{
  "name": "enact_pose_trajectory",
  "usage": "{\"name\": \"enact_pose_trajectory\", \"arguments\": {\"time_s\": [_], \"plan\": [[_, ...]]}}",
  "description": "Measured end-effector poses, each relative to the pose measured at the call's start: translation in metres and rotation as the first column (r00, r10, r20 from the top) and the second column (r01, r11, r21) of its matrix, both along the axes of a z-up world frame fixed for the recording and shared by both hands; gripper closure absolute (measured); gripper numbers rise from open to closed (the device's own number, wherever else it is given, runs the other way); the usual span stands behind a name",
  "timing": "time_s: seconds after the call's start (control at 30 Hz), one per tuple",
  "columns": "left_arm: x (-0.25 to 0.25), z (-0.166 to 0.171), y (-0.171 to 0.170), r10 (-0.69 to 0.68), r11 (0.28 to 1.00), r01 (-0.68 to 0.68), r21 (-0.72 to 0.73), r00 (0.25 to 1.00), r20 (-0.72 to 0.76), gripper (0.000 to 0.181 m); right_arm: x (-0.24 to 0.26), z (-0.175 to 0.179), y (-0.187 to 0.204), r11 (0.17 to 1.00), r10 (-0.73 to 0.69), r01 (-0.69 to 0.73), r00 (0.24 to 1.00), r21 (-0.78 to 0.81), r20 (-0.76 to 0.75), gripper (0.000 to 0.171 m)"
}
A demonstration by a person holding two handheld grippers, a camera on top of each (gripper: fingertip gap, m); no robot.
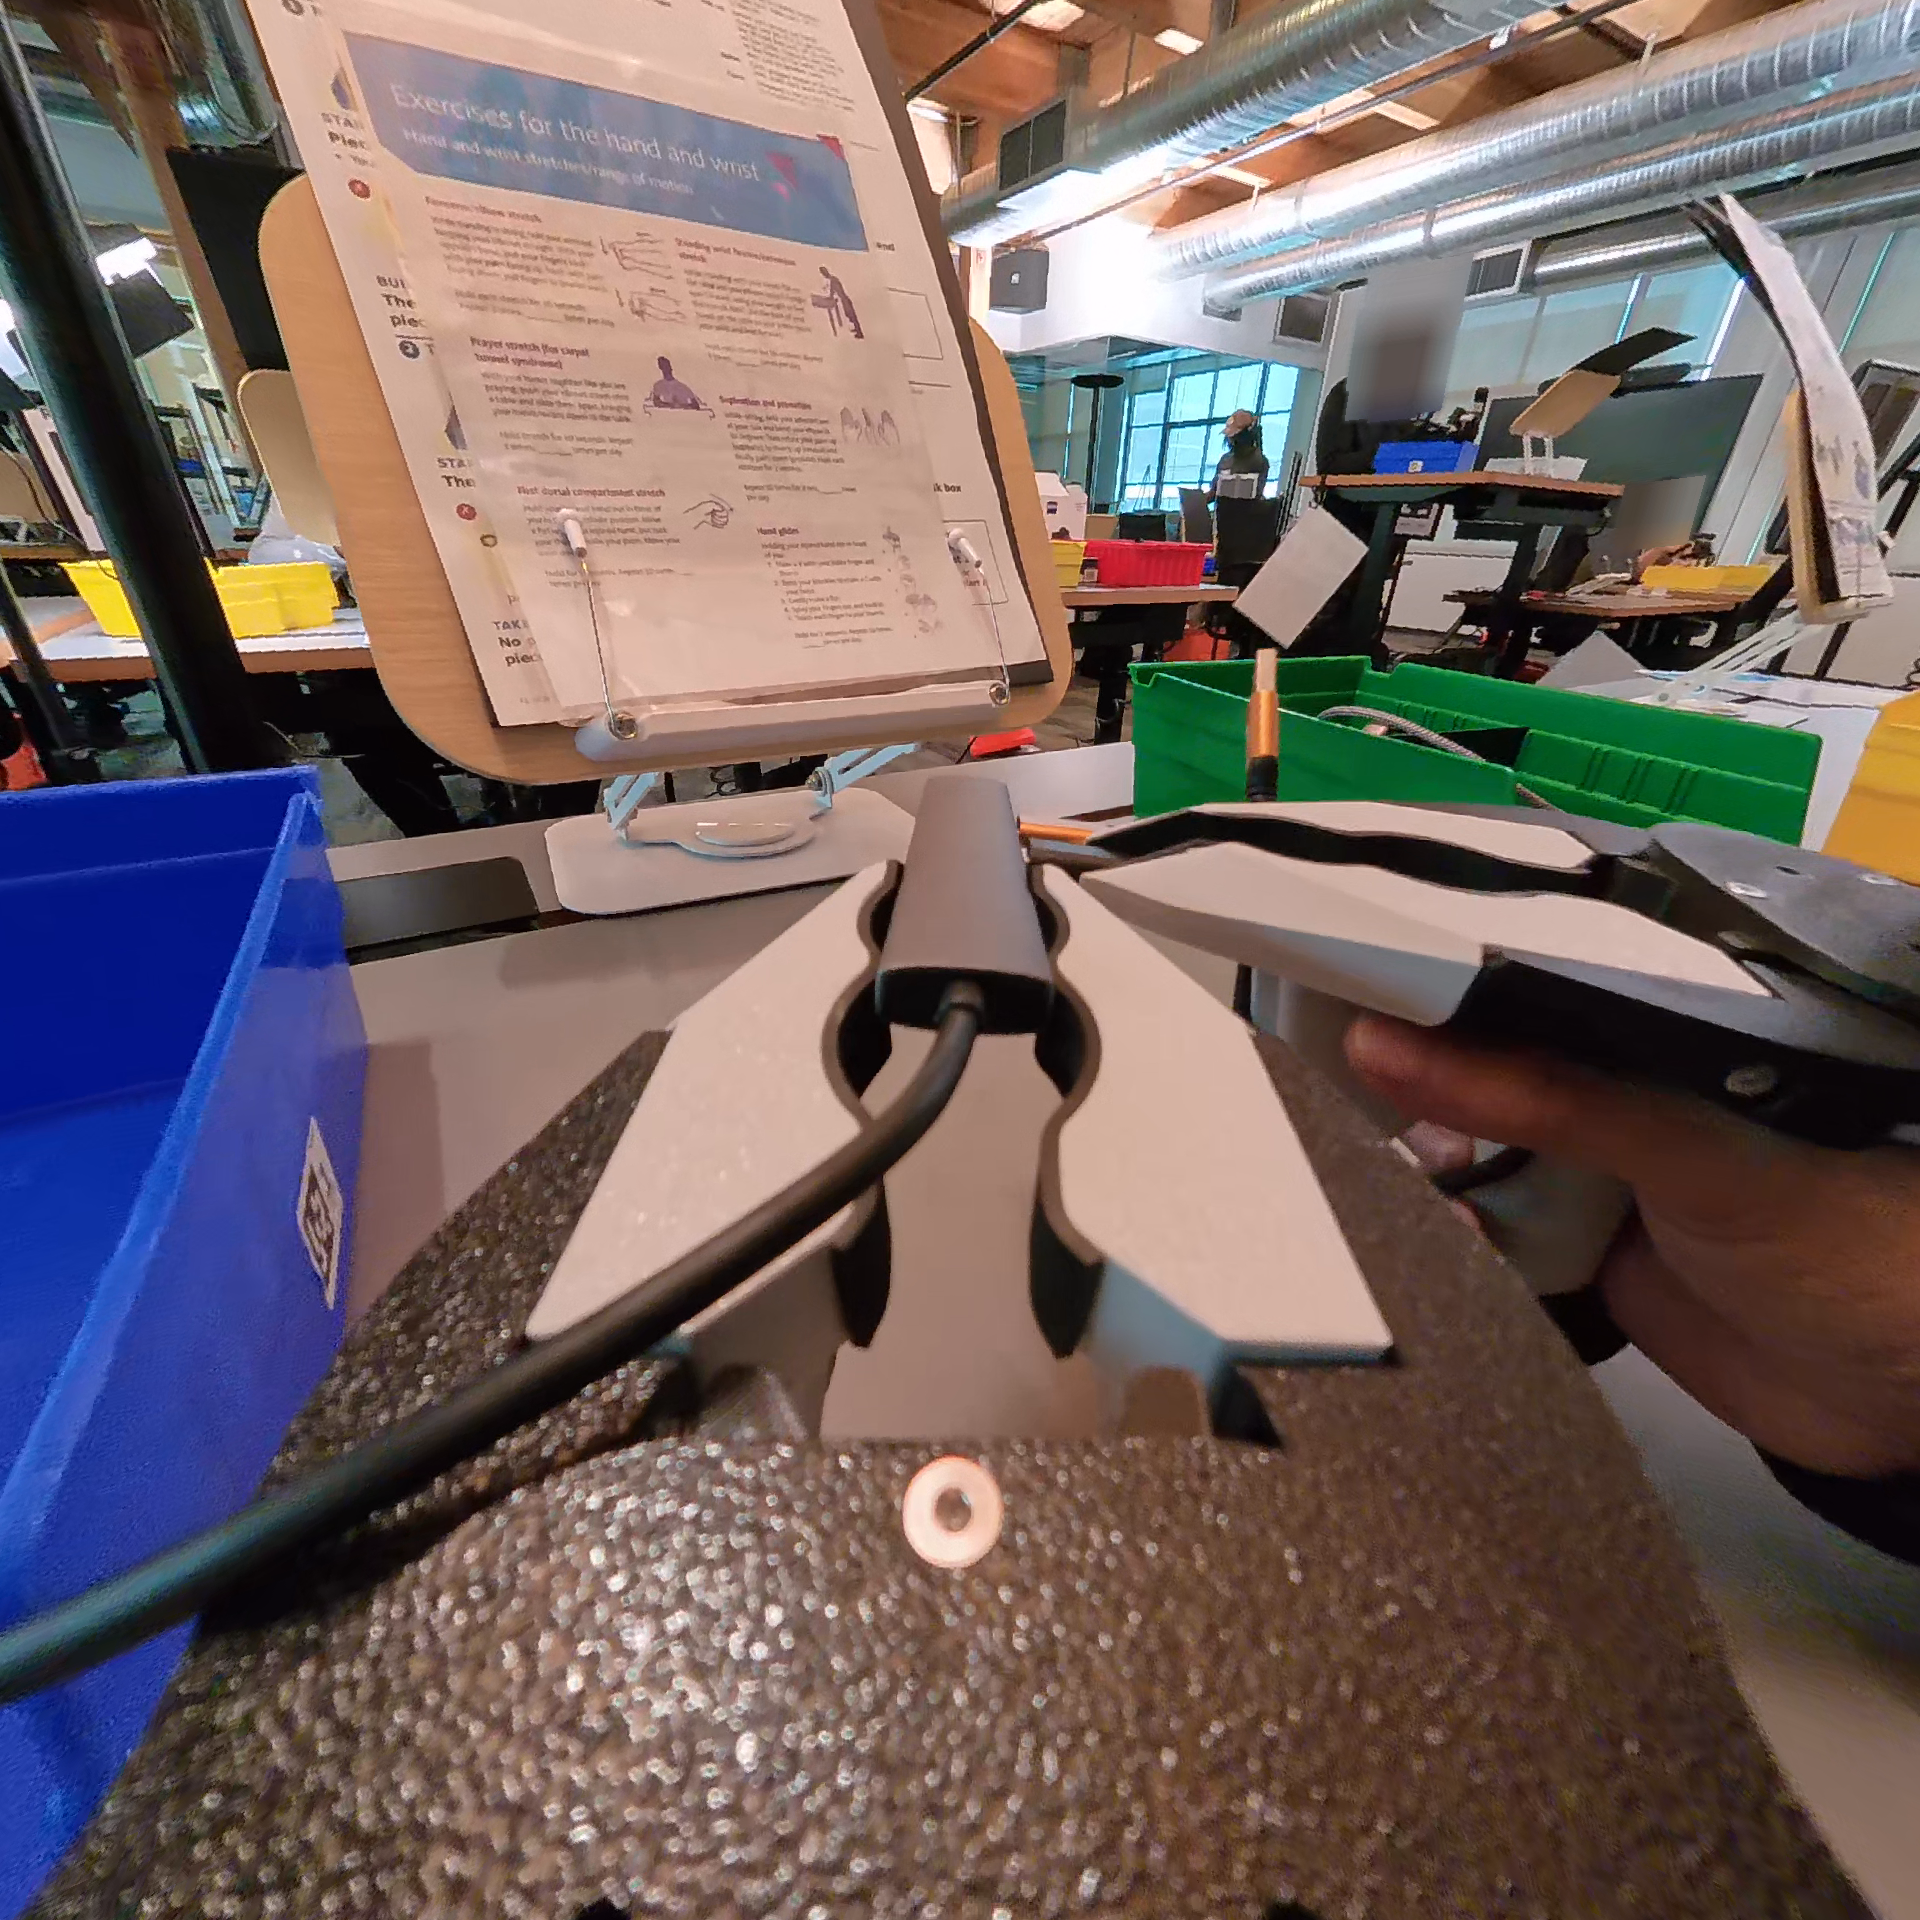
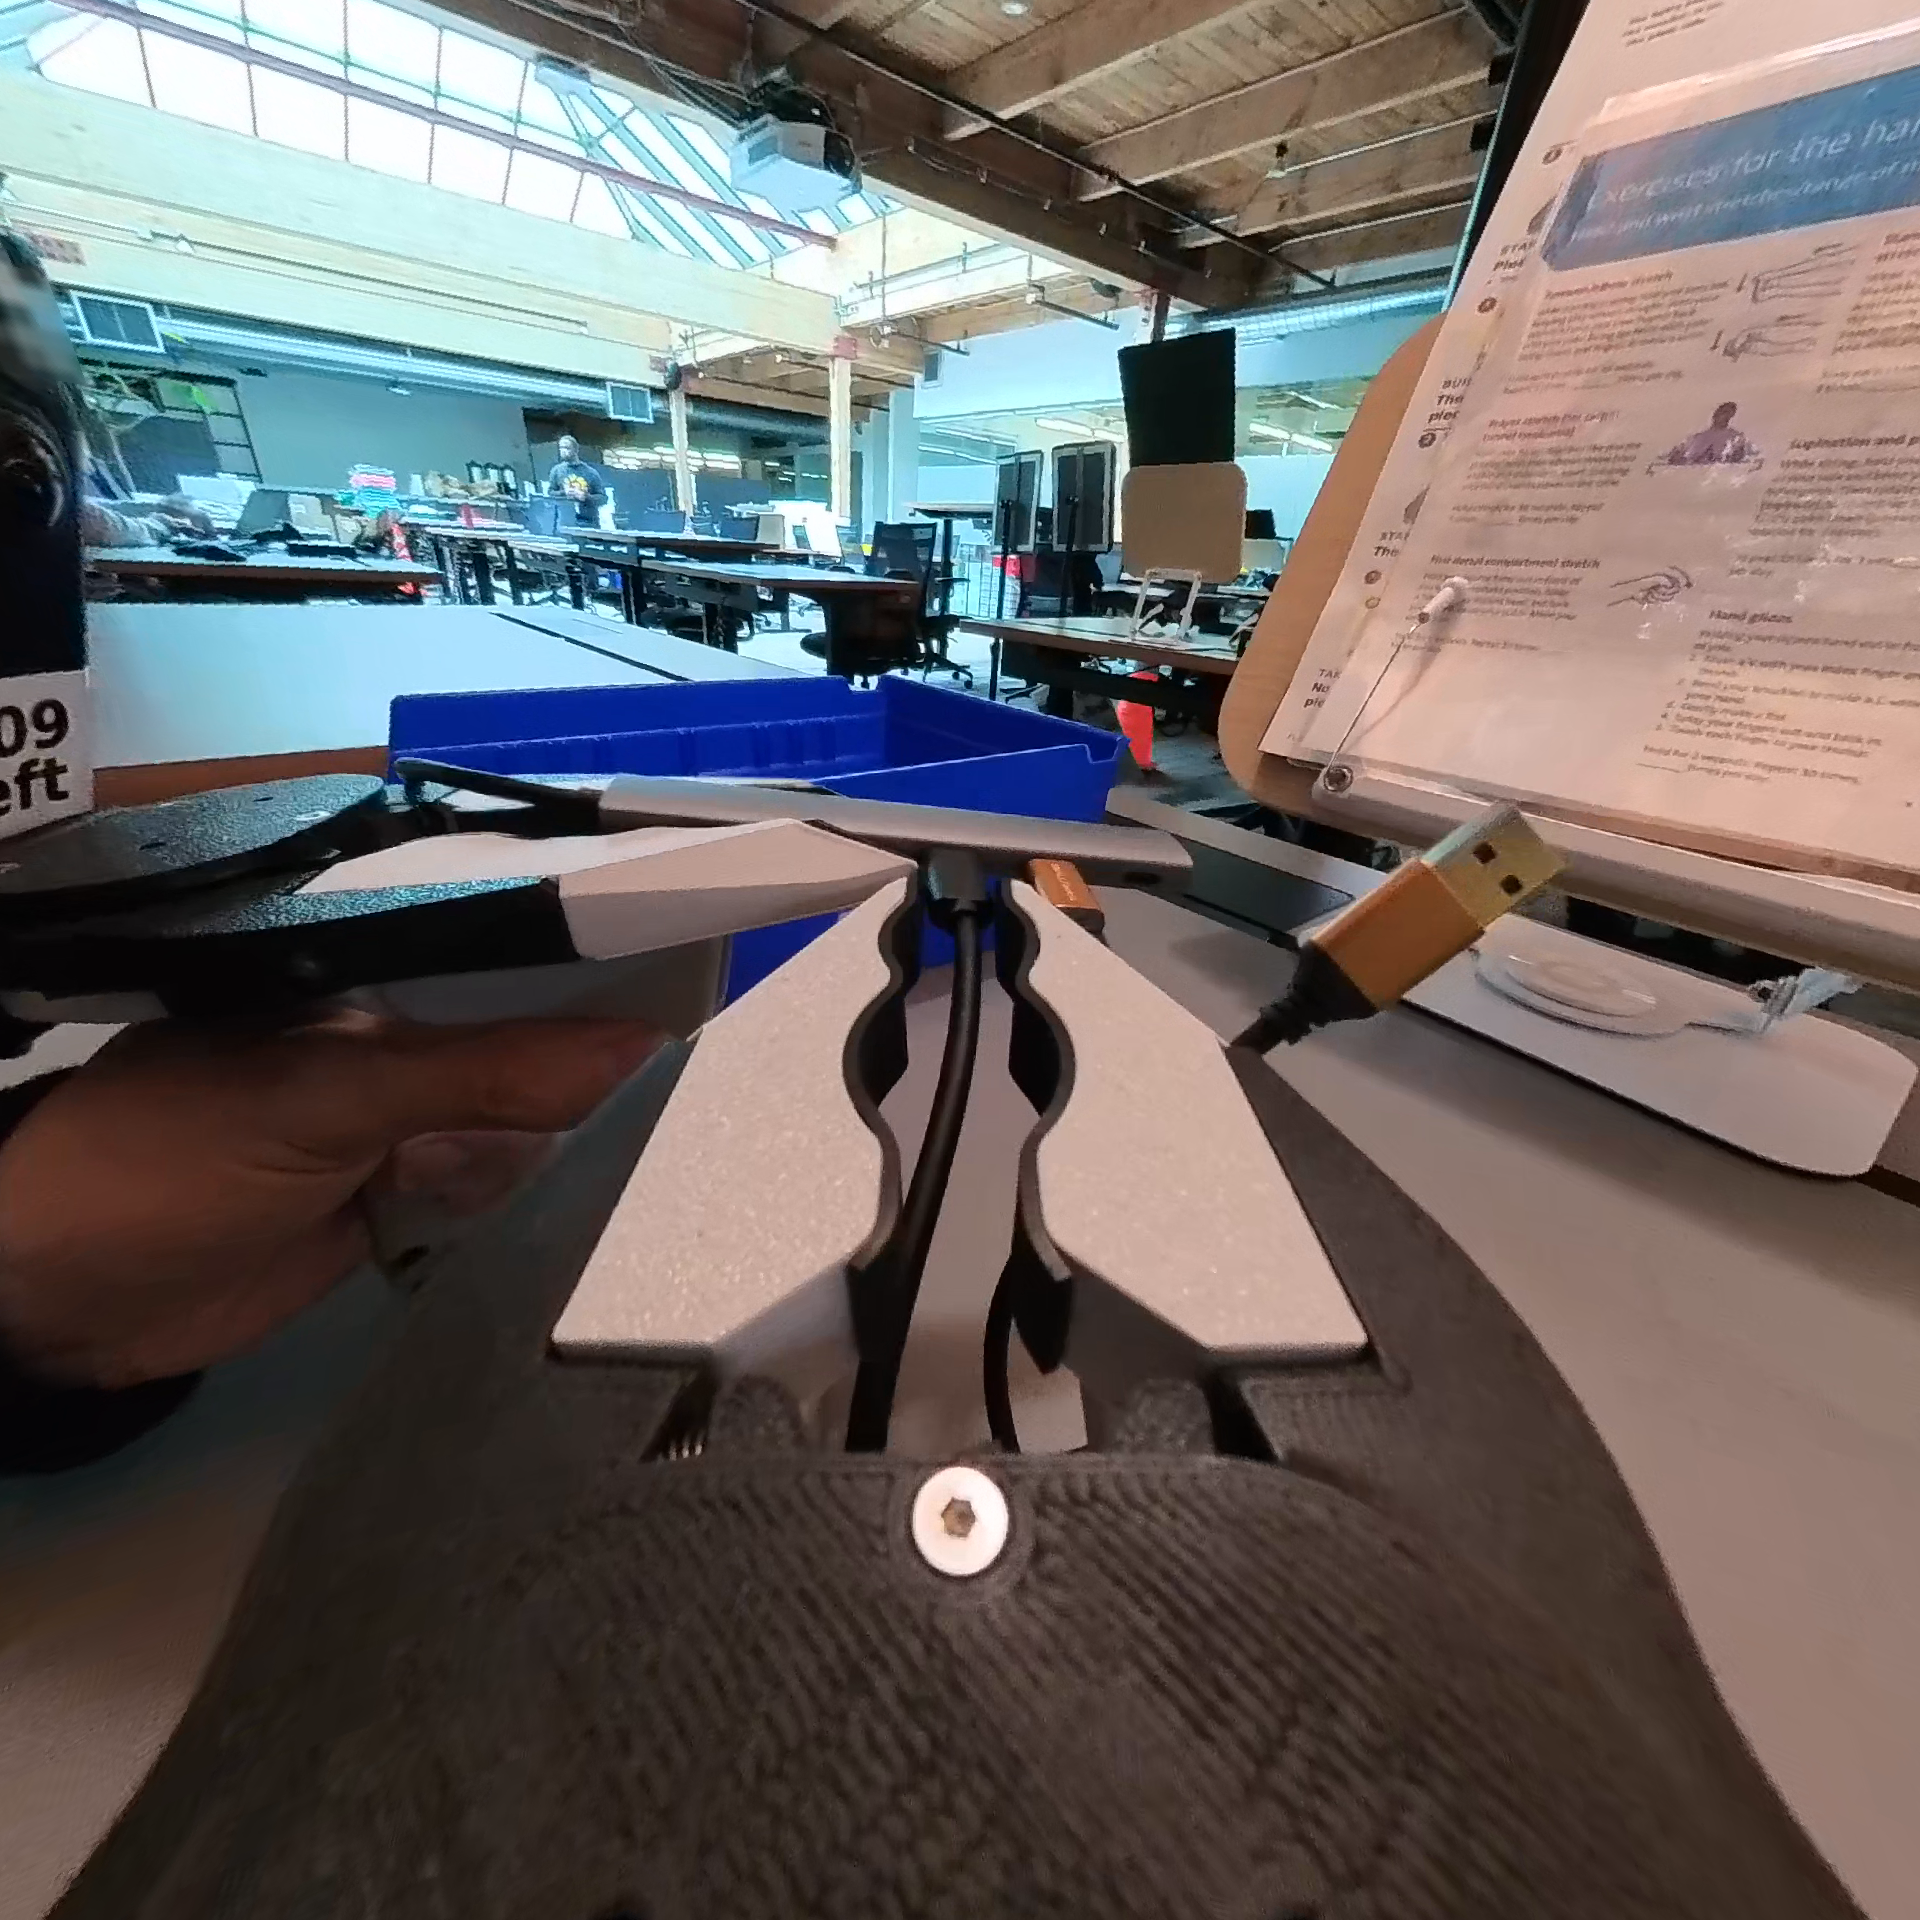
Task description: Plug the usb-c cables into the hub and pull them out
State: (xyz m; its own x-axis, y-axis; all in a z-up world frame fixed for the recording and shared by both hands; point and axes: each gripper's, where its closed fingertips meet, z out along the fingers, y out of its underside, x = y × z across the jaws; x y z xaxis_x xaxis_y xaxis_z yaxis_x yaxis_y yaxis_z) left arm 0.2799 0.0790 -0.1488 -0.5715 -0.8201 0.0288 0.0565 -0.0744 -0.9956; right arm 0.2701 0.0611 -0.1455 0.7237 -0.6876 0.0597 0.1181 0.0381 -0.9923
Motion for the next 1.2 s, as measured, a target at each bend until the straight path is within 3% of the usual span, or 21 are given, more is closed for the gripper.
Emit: {"name": "enact_pose_trajectory", "arguments": {"time_s": [0.23,0.7,0.73,0.77,0.8,0.83,0.87,1.03,1.13,1.2], "plan": [[0.0,0.001,0.002,0.0,1.0,0.0,0.004,1.0,0.016,0.159,-0.001,0.003,0.002,0.996,0.068,-0.068,0.998,0.052,-0.001,0.16],[-0.007,0.02,0.016,0.04,0.985,-0.061,0.164,0.991,0.124,0.16,-0.007,0.013,0.015,0.983,0.18,-0.181,0.983,-0.038,-0.039,0.16],[-0.004,0.024,0.022,0.087,0.983,-0.106,0.148,0.988,0.129,0.159,-0.007,0.011,0.011,0.983,0.17,-0.173,0.984,-0.061,-0.046,0.16],[0.007,0.037,0.063,0.284,0.955,-0.293,0.044,0.948,0.14,0.16,-0.005,0.004,0.001,0.985,0.144,-0.148,0.988,-0.093,-0.051,0.16],[0.012,0.048,0.104,0.364,0.931,-0.357,-0.078,0.926,0.098,0.16,-0.003,0.003,-0.013,0.989,0.123,-0.127,0.991,-0.073,-0.053,0.16],[0.014,0.051,0.134,0.38,0.912,-0.369,-0.178,0.925,0.032,0.16,-0.001,0.005,-0.025,0.992,0.123,-0.125,0.99,-0.024,-0.065,0.16],[0.011,0.056,0.144,0.365,0.915,-0.346,-0.206,0.929,0.058,0.16,0.001,0.007,-0.034,0.993,0.122,-0.122,0.991,0.006,-0.062,0.16],[-0.008,0.064,0.079,0.208,0.978,-0.197,-0.068,0.954,0.218,0.16,-0.027,0.048,-0.029,0.973,0.232,-0.228,0.965,-0.048,0.124,0.16],[-0.013,0.059,0.062,0.186,0.976,-0.209,0.053,0.941,0.283,0.16,-0.041,0.072,-0.042,0.977,0.202,-0.186,0.964,-0.103,0.172,0.16],[-0.013,0.053,0.06,0.18,0.973,-0.213,0.09,0.942,0.282,0.16,-0.042,0.093,-0.069,0.987,0.108,-0.081,0.973,-0.14,0.202,0.16]]}}
